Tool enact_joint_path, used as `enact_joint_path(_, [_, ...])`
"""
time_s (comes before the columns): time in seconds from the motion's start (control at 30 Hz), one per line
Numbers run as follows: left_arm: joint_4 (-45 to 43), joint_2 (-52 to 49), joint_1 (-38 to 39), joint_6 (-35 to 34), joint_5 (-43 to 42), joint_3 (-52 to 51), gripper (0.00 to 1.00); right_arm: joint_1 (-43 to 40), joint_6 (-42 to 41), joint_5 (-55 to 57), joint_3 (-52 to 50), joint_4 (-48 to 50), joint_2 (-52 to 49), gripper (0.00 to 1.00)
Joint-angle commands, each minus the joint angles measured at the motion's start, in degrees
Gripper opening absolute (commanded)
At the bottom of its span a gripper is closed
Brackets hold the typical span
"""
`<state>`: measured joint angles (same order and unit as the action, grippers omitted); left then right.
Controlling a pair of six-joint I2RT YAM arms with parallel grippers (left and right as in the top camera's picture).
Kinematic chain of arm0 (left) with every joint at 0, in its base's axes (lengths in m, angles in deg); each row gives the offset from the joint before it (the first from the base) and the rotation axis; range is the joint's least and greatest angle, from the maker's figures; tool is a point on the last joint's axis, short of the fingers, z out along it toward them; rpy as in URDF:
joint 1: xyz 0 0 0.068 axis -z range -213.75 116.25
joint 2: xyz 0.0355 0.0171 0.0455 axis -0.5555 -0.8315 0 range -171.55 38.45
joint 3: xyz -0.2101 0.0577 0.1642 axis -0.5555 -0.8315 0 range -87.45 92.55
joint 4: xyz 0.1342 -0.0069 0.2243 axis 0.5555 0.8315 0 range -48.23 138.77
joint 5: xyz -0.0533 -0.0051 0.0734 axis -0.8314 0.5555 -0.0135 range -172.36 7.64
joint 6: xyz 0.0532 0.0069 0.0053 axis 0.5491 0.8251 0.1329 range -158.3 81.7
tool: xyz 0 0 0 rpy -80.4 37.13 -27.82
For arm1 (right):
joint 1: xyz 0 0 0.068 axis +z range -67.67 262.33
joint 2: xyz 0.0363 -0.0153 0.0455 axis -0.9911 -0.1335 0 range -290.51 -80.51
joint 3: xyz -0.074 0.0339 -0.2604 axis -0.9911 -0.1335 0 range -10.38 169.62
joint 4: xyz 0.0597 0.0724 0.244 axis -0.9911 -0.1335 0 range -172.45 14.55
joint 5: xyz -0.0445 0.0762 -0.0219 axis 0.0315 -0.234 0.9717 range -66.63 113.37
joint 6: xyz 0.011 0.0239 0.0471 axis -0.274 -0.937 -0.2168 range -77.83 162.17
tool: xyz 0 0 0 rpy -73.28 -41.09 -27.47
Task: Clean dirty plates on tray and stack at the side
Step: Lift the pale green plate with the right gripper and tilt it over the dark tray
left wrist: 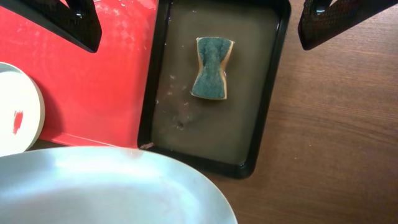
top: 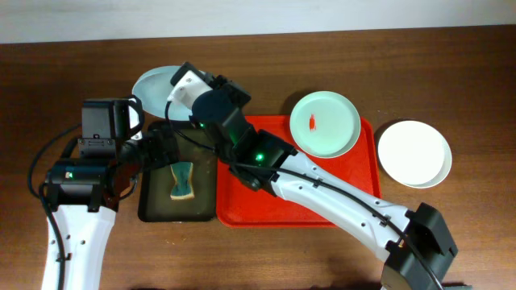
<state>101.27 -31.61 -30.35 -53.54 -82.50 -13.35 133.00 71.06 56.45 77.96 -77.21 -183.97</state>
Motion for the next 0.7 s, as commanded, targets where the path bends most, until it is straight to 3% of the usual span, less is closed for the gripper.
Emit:
enact_joint_path(0.0, [0.0, 0.3, -0.2, -0.5, 0.1, 0.3, 0.99, 2.2, 6.3, 1.1, 1.4, 1.2, 0.8, 0.04])
enact_joint_path(0.53, [0.0, 0.3, -0.2, -0.5, 0.1, 0.3, 0.99, 3.0, 8.2, 7.0, 1.4, 4.0, 0.8, 0.04])
enact_joint_path(0.67, [0.0, 0.3, -0.2, -0.5, 0.1, 0.3, 0.99, 3.1, 2.4, 6.6, 1.4, 2.4, 0.8, 0.04])
